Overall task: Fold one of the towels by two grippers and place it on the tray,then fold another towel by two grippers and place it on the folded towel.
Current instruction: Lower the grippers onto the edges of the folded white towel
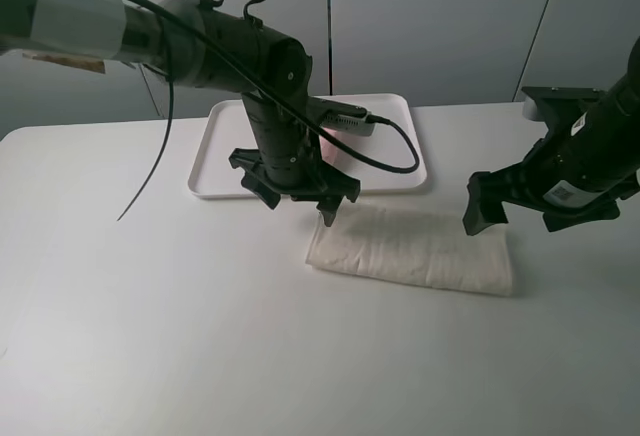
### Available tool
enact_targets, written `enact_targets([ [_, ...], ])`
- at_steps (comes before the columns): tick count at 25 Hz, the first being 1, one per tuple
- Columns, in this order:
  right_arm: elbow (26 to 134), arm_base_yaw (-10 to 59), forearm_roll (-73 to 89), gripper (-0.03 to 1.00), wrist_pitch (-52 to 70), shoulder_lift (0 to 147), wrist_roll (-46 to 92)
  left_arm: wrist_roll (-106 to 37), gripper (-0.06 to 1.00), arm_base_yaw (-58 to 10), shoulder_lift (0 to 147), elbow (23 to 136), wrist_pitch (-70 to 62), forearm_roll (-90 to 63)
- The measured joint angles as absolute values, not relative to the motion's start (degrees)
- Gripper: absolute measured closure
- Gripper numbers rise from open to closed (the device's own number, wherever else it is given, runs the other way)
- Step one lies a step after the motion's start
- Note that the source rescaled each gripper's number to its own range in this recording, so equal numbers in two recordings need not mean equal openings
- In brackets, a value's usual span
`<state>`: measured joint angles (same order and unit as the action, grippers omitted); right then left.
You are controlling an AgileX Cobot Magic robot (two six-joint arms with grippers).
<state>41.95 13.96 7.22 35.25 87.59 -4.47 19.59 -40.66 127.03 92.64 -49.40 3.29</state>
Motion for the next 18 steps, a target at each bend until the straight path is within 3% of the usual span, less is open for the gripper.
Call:
enact_targets([
  [18,41.95,13.87,7.09,-0.03,35.84,88.81,-4.35,25.1,-0.04,-40.56,132.17,94.22,-52.46,3.01],
])
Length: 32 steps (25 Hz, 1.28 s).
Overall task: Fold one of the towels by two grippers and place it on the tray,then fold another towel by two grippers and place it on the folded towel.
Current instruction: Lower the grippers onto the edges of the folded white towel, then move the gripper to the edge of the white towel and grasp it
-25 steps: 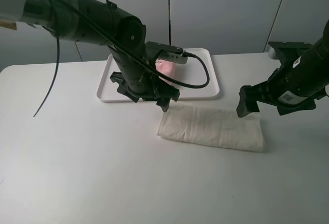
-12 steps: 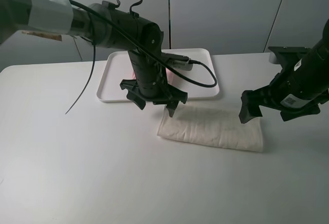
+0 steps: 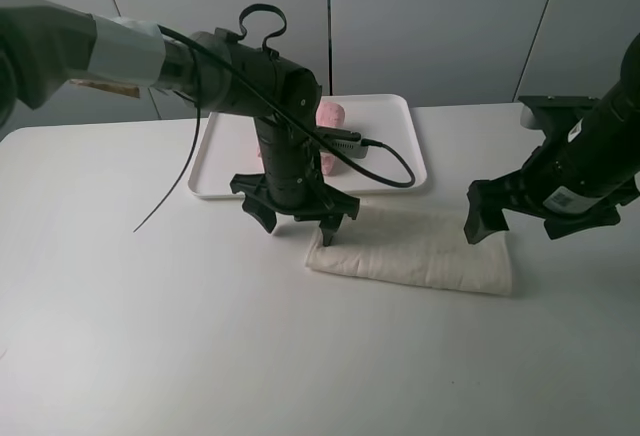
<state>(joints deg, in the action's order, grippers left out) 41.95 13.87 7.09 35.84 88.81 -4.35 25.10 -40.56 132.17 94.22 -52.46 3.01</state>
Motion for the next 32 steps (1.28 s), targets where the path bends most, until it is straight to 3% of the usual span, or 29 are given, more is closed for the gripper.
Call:
enact_targets([
  [18,47.33,13.75,3.65,-0.03,36.45,98.43,-6.17,25.44,-0.04,-40.43,133.02,94.94,-56.13,-1.7],
  [27,50.27,2.77,10.62,-0.03,38.67,100.91,1.23,24.33,-0.04,-40.43,133.14,94.94,-57.1,-2.42],
  [32,50.27,2.64,14.07,-0.03,38.32,102.03,4.82,24.15,-0.04,-40.43,133.14,94.94,-57.1,-2.42],
])
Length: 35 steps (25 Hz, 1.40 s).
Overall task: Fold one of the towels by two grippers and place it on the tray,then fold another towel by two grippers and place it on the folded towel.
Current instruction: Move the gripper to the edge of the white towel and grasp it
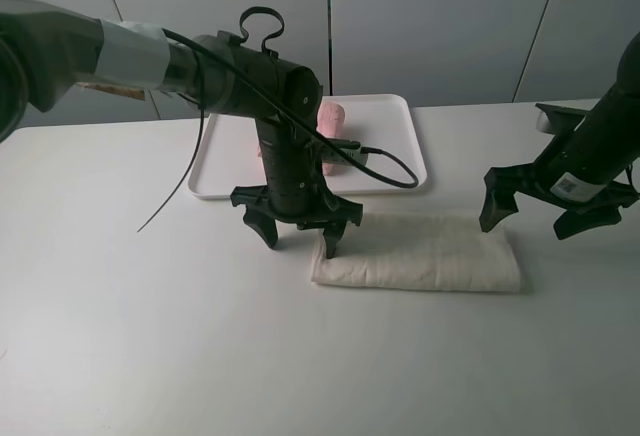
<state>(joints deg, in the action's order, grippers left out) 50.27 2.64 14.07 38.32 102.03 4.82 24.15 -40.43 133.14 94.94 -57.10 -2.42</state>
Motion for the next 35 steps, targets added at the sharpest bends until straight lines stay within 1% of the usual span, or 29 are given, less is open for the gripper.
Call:
enact_targets([
  [6,50.4,4.78,12.82,-0.03,37.73,106.16,5.04,24.06,-0.04,-40.43,133.14,94.94,-57.1,-2.42],
  [11,50.4,4.99,9.84,-0.03,36.62,107.97,2.33,24.02,-0.04,-40.43,133.14,94.94,-56.99,-2.32],
  [18,50.4,5.25,9.61,-0.03,36.3,108.67,1.82,23.93,-0.04,-40.43,133.14,94.94,-56.99,-2.32],
  [22,50.4,7.81,8.48,-0.03,36.01,108.71,1.55,23.93,-0.04,-40.43,133.14,94.94,-56.88,-2.32],
  [31,51.03,9.15,3.23,-0.03,35.84,110.53,-3.95,22.8,-0.04,-40.43,133.14,94.94,-56.58,-2.32],
  [32,51.19,9.15,2.97,-0.01,35.97,110.71,-4.31,22.8,-0.04,-40.43,133.14,94.94,-56.58,-2.32],
  [33,51.23,9.15,2.68,0.04,35.97,110.81,-4.55,22.8,-0.04,-40.43,133.14,94.94,-56.58,-2.32],
  [35,51.31,9.15,2.58,0.2,35.97,111.07,-4.66,22.8,-0.04,-40.43,133.25,94.94,-56.35,-2.7],
])
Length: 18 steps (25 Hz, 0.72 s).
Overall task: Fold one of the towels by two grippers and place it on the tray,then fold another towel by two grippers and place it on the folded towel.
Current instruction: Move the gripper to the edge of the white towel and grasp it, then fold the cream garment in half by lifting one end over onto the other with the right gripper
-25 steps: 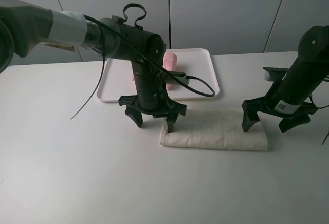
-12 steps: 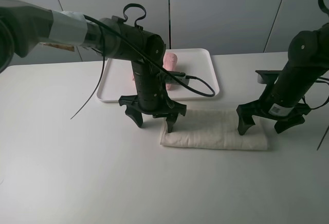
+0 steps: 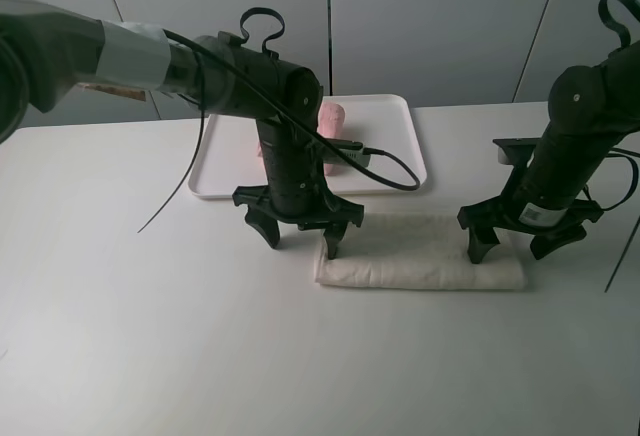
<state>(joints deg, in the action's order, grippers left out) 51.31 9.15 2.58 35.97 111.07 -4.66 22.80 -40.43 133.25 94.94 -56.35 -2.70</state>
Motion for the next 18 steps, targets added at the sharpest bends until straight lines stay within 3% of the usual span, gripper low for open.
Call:
enact_targets([
  [4,51.44,9.37,5.76,0.56,35.87,111.75,-3.14,22.8,-0.05,-40.53,133.25,94.94,-55.9,-2.97],
  [10,51.76,9.7,8.53,0.9,36.08,112.0,-1.12,22.8,-0.05,-40.53,133.25,94.94,-55.9,-2.97],
  [18,51.78,9.7,8.53,0.91,36.43,112.0,0.0,22.76,-0.05,-40.53,133.25,94.94,-55.81,-3.04],
])
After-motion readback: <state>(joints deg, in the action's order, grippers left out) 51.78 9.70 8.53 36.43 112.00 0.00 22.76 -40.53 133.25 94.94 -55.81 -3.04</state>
